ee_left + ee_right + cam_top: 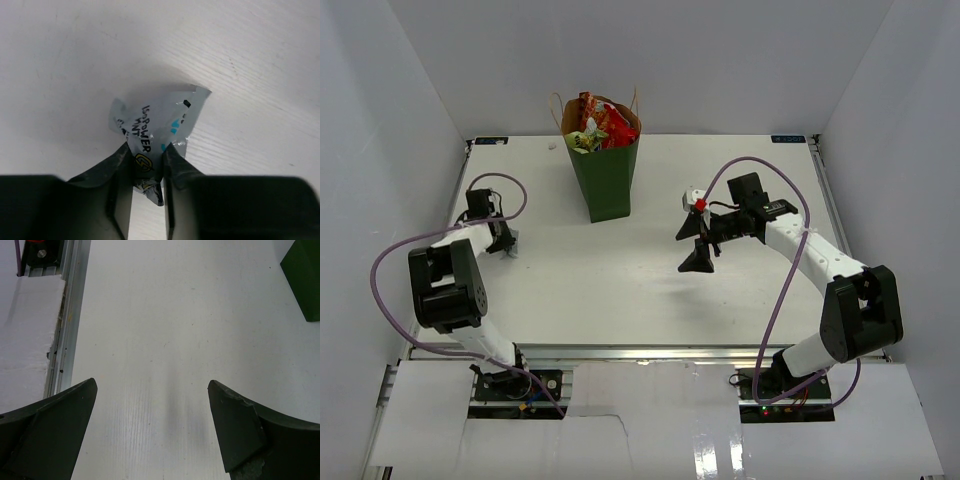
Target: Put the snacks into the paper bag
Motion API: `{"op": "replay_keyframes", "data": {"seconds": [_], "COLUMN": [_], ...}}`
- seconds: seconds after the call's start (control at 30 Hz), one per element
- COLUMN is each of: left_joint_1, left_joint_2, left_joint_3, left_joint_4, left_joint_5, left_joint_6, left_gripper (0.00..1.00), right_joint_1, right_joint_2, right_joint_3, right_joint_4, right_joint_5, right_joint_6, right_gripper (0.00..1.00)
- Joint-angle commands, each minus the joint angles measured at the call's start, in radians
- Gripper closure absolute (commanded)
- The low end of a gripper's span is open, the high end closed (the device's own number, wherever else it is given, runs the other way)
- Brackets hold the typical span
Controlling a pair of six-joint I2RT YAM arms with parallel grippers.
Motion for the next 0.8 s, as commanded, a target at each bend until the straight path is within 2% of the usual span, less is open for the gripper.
{"op": "replay_keyframes", "data": {"seconds": [0.0, 0.1, 0.17, 0.3, 0.37, 0.47, 0.5, 0.6, 0.77], "left_joint_1": [0.002, 0.002, 0.003, -0.049, -0.096, -0.219, -0.284, -0.371, -0.458], "left_joint_2": [-0.111, -0.211, -0.294, -0.421, -0.478, -0.483, -0.472, -0.422, -0.287], "left_joint_3": [-0.030, -0.045, -0.059, -0.054, 0.002, 0.114, 0.194, 0.321, 0.458], "left_joint_4": [-0.006, 0.009, 0.052, 0.178, 0.249, 0.258, 0.258, 0.258, 0.295], "left_joint_5": [0.106, 0.249, 0.390, 0.581, 0.600, 0.578, 0.571, 0.520, 0.431], "left_joint_6": [-0.034, -0.108, -0.195, -0.350, -0.384, -0.389, -0.386, -0.386, -0.363], "left_gripper": [0.70, 0.74, 0.75, 0.76, 0.76, 0.76, 0.76, 0.77, 0.77], "right_joint_1": [-0.005, -0.003, -0.003, -0.003, -0.002, -0.003, -0.003, -0.003, -0.002], "right_joint_2": [0.008, 0.006, 0.005, 0.002, 0.002, 0.003, 0.008, 0.009, 0.006], "right_joint_3": [0.045, 0.045, 0.042, 0.037, 0.034, 0.032, 0.032, 0.035, 0.026], "right_joint_4": [-0.008, -0.007, -0.007, -0.010, -0.010, -0.010, -0.010, -0.008, -0.008], "right_joint_5": [-0.037, -0.035, -0.035, -0.029, -0.026, -0.021, -0.020, -0.017, -0.017], "right_joint_6": [0.002, 0.000, -0.001, -0.005, -0.008, -0.012, -0.011, -0.014, -0.012], "right_gripper": [0.02, 0.02, 0.02, 0.02, 0.02, 0.02, 0.02, 0.02, 0.02]}}
